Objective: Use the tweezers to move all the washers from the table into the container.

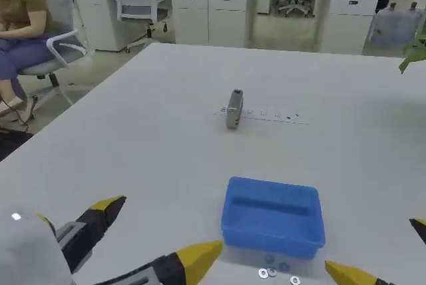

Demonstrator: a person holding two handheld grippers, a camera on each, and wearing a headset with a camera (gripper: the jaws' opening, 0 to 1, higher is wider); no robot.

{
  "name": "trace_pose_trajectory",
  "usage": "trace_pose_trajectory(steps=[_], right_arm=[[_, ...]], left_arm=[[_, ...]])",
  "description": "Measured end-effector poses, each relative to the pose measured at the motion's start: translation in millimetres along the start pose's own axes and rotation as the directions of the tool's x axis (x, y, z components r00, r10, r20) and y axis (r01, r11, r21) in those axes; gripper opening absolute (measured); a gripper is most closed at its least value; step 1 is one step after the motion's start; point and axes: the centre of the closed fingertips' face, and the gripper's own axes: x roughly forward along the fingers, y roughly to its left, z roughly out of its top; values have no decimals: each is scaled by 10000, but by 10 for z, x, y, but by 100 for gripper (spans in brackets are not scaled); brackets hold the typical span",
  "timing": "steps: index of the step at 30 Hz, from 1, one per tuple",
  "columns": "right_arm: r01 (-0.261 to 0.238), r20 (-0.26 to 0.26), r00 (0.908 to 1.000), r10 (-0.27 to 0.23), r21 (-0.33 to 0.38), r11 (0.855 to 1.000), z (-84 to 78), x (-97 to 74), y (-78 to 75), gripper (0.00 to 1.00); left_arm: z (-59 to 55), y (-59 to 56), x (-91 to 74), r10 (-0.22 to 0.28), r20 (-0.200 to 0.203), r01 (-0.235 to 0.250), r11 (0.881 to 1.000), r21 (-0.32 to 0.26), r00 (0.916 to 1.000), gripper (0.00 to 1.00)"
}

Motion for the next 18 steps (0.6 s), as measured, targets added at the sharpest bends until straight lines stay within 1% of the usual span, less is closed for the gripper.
trace_pose_trajectory(steps=[5, 9, 12, 18], right_arm=[[-87, 109, 9999, 88, -101, 9999, 52, 7, 29, 67], [-40, 135, 9999, 43, -187, 9998, 74, 8, 9, 66], [-29, 149, 9999, 33, -273, 9996, 78, -2, -2, 64], [141, 214, 9997, -135, -238, 9996, 76, -37, -32, 62]], left_arm=[[30, -12, -3, -31, 130, 31, 10000, 3, 9999, 95], [18, -21, 2, -54, 76, 53, 10000, 78, 10000, 95], [17, -32, 3, -71, 107, 70, 10000, 25, 9999, 95], [3, -45, 14, -167, 5, 167, 9998, 137, 9999, 94]])
